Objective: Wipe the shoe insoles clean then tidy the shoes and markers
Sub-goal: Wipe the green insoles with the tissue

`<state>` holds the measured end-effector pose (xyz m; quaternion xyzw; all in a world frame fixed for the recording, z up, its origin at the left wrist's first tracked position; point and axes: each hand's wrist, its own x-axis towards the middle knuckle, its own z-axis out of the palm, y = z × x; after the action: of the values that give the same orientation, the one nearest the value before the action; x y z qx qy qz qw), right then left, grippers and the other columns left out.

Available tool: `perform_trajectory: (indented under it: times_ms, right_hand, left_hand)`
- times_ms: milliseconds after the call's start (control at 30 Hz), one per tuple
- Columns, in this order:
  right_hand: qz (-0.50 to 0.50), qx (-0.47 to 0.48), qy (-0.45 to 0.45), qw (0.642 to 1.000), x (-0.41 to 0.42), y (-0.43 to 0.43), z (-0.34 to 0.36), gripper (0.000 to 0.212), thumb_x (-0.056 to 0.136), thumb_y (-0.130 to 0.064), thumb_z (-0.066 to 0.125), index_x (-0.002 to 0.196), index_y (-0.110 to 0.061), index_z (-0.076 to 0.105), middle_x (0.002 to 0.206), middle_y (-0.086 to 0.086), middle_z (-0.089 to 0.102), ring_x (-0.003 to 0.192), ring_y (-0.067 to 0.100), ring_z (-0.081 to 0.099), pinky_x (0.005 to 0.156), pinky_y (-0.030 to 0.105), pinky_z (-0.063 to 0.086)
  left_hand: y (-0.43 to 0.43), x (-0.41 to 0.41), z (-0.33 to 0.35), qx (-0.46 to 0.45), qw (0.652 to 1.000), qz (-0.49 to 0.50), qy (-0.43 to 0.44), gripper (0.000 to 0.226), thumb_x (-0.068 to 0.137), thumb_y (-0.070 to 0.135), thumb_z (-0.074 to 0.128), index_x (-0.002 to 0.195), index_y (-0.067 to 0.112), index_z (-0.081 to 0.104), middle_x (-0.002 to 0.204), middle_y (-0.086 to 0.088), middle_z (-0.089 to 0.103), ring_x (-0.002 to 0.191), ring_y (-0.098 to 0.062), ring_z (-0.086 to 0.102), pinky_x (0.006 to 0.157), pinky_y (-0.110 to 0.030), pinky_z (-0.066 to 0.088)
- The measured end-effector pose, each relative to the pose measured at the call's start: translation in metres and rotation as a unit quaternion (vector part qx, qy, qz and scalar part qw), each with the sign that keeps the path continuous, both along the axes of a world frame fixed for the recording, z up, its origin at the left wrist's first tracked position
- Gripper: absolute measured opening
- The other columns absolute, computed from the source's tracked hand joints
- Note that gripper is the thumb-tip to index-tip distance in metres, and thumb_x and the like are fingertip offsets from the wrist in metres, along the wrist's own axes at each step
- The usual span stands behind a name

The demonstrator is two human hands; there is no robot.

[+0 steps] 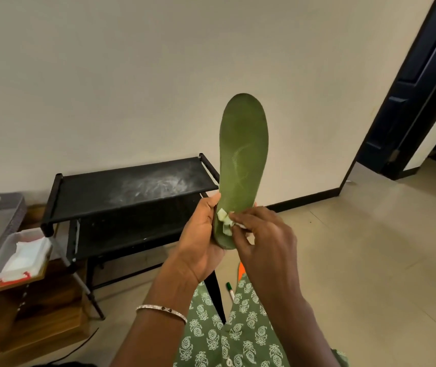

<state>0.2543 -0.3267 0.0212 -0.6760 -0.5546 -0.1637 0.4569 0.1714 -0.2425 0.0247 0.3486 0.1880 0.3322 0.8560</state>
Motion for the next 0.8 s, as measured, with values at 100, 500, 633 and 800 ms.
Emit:
perform_trajectory:
  times_ms: [100, 500, 633, 800]
  right_hand:
    - [-0.036, 0.02, -0.016, 0.999, 0.006, 0.005, 0.004, 0.02, 0.079, -0.003, 0.078, 0.097, -0.011, 0.078, 0.092, 0.0, 0.071, 0.08, 0.016, 0.064, 0.07, 0.026, 0.053]
    - [-0.029, -0.012, -0.053, 0.998, 0.001, -0.007, -0.001, 0.018, 0.077, -0.015, 0.082, 0.095, -0.016, 0.078, 0.086, -0.004, 0.072, 0.081, 0.015, 0.048, 0.068, 0.028, 0.045]
    - [-0.105, 0.036, -0.068, 0.992, 0.016, 0.006, 0.008, 0.016, 0.082, -0.017, 0.077, 0.097, -0.016, 0.074, 0.09, -0.001, 0.07, 0.087, 0.023, 0.05, 0.073, 0.043, 0.048]
    - [-0.051, 0.041, -0.019, 0.998, 0.002, 0.002, -0.003, 0.019, 0.081, -0.012, 0.076, 0.1, -0.014, 0.075, 0.094, -0.002, 0.069, 0.088, 0.015, 0.049, 0.071, 0.036, 0.05]
  left_hand:
    - [-0.004, 0.001, 0.001, -0.004, 1.0, -0.014, -0.001, 0.047, 0.105, 0.035, 0.037, 0.129, 0.004, 0.062, 0.126, -0.014, 0.068, 0.109, -0.021, 0.067, 0.089, -0.03, 0.058]
    - [-0.001, 0.002, -0.002, -0.056, 0.998, -0.019, -0.033, 0.056, 0.099, 0.038, 0.042, 0.137, -0.002, 0.055, 0.138, -0.022, 0.058, 0.13, -0.032, 0.055, 0.102, -0.04, 0.051]
    - [-0.01, 0.008, 0.0, -0.06, 0.996, -0.026, -0.052, 0.044, 0.099, 0.033, 0.047, 0.126, 0.002, 0.062, 0.12, -0.016, 0.068, 0.104, -0.023, 0.067, 0.09, -0.035, 0.057]
    - [-0.006, 0.006, 0.001, -0.062, 0.996, -0.025, -0.067, 0.046, 0.102, 0.034, 0.042, 0.125, 0.0, 0.063, 0.121, -0.02, 0.068, 0.111, -0.027, 0.067, 0.095, -0.035, 0.056]
